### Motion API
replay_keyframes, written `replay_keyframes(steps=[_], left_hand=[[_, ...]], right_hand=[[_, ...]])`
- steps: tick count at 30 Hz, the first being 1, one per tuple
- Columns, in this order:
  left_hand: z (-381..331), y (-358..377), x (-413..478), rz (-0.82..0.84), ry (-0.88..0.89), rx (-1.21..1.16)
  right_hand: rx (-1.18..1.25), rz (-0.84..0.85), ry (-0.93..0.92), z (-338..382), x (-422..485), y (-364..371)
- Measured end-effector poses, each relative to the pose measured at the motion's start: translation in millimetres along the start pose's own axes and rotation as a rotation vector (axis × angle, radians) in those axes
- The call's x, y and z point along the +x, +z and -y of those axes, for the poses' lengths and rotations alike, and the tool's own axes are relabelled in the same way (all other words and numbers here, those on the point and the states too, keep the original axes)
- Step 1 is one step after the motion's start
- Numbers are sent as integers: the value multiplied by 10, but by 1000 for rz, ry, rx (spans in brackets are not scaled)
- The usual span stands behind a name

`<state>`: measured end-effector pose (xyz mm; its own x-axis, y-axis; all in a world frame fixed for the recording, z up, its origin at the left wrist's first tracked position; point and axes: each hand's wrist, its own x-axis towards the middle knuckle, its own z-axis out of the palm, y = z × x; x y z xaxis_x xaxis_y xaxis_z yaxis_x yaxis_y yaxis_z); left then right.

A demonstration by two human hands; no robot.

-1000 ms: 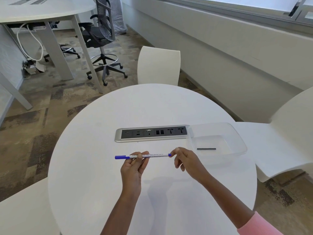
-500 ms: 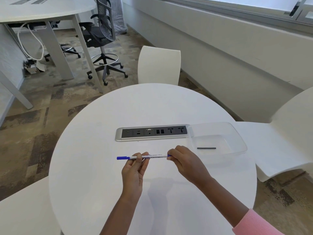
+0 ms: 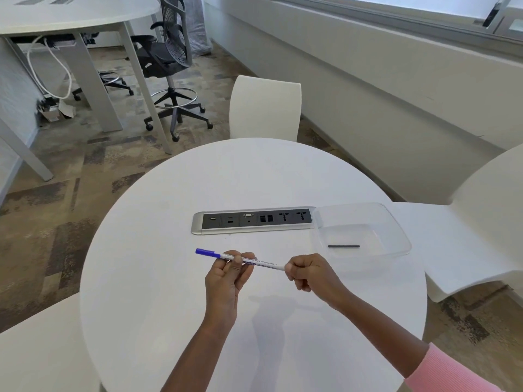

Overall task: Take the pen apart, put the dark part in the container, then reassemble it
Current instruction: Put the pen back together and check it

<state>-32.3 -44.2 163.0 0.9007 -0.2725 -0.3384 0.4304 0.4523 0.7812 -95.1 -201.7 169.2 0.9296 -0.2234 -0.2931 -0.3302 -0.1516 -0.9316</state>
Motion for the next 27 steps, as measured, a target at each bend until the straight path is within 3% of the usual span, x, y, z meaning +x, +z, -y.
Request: replay_keyframes(steps=[3,5,12,17,27], left_hand=[[-21,15,-1,13,23,43],[-29,38,1,0,28,8],[-11,48,4,-109,10,-128],[-13,34,6,-140,13,-148],[8,48,-3,-143,15,-147]], right_hand=[[176,143,193,51,-42,-57],[249,157,199,80,-56,-62],[-45,-243,-120,-54,-35,44],[-330,-282,-283,-105,-39,75],[-664,-349,-523,-53,31,101]])
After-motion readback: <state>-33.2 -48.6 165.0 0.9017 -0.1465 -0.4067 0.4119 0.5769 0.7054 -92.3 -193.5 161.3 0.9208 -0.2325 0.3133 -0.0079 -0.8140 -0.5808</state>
